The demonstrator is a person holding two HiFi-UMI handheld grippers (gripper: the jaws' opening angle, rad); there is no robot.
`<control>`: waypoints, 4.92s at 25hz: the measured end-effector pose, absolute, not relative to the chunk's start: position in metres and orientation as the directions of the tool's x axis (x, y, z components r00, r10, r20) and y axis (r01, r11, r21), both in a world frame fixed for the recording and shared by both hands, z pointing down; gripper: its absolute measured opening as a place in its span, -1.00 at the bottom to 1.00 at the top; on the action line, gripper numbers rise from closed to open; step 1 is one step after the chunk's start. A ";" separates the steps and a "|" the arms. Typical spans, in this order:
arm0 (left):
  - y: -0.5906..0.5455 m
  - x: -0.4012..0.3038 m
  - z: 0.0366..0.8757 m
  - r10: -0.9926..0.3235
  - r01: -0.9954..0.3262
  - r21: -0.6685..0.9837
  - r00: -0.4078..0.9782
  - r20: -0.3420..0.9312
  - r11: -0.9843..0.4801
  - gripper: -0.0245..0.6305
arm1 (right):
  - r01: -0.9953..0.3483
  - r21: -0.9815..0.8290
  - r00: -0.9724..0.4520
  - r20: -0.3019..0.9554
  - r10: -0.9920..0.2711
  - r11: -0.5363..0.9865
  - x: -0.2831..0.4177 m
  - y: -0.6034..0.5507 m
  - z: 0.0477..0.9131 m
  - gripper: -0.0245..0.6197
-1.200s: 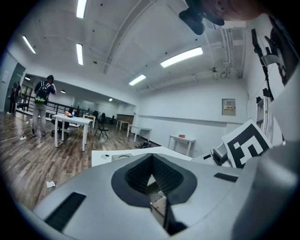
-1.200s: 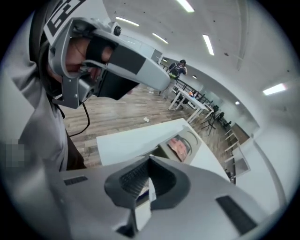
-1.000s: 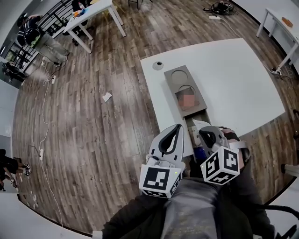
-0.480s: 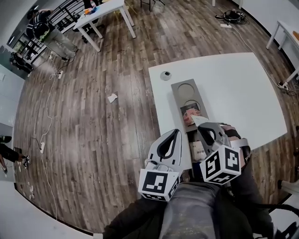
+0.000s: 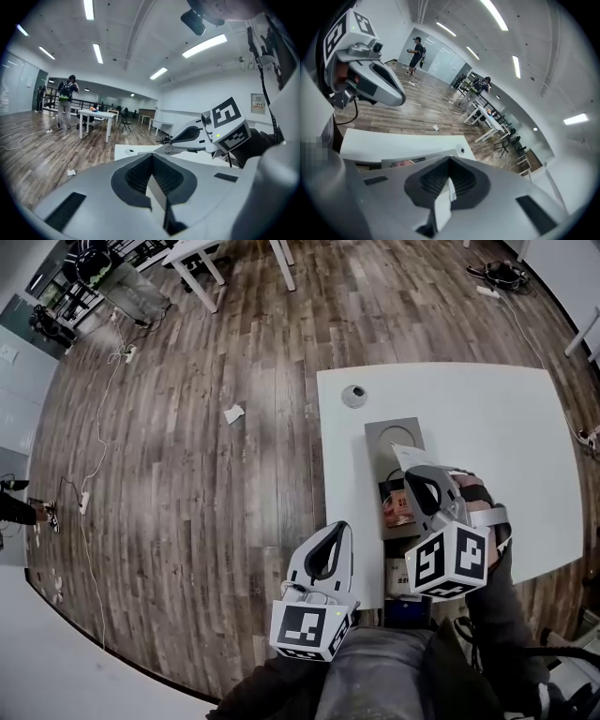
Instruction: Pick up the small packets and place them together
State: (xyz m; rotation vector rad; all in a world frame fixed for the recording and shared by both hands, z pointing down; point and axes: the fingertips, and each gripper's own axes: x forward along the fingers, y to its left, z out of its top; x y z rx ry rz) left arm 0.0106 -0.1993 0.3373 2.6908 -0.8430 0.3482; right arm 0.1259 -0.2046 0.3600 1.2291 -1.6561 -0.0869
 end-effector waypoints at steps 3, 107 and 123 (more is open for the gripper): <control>-0.206 0.009 0.351 -0.528 -0.614 0.215 0.775 0.347 -0.760 -0.92 | -0.651 0.566 0.035 0.688 -0.725 0.506 0.128 -0.217 0.381 -0.91; -0.157 0.006 0.303 -0.422 -0.460 0.205 0.883 0.204 -0.864 -0.92 | -0.821 0.382 0.007 0.751 -0.660 0.425 0.089 -0.136 0.386 -0.55; -0.204 0.002 0.352 -0.522 -0.608 0.221 0.780 0.345 -0.763 -0.92 | -0.805 0.302 -0.070 0.807 -0.586 0.511 0.123 -0.200 0.435 -0.44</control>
